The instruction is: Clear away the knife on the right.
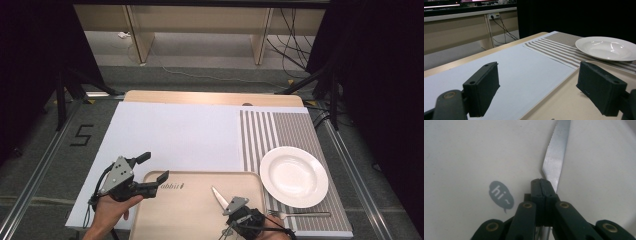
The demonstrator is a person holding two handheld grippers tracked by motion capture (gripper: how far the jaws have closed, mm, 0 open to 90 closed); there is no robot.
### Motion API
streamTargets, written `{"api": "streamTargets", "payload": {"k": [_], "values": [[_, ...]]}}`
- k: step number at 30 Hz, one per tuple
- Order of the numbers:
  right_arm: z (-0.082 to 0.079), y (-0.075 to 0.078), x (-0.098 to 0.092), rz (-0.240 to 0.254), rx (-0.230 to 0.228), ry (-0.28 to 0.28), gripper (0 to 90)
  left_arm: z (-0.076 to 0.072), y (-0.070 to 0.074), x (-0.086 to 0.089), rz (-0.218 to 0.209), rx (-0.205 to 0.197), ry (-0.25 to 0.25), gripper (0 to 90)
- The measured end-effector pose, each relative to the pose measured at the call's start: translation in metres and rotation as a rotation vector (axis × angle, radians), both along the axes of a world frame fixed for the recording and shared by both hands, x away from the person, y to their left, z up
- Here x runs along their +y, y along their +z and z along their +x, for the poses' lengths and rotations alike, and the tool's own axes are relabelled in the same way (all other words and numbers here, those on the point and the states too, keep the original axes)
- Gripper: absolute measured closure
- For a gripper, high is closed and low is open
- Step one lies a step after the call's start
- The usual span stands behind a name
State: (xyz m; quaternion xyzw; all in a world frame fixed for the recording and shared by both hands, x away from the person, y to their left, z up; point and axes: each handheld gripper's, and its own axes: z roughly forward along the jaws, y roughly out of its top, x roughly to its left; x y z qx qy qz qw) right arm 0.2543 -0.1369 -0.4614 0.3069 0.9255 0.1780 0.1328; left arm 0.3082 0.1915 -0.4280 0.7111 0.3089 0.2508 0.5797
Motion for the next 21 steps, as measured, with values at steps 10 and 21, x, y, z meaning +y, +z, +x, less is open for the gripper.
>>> {"api": "streamTargets", "payload": {"k": [10, 21], "values": [[0.007, 0.002, -0.013, -0.012, 0.009, -0.047, 90.0, 0.000, 0.000, 0.000, -0.002, 0.000, 0.002, 17.0], [0.010, 0.003, -0.027, -0.029, 0.021, -0.082, 90.0, 0.000, 0.001, 0.000, -0.005, -0.003, 0.001, 17.0]]}}
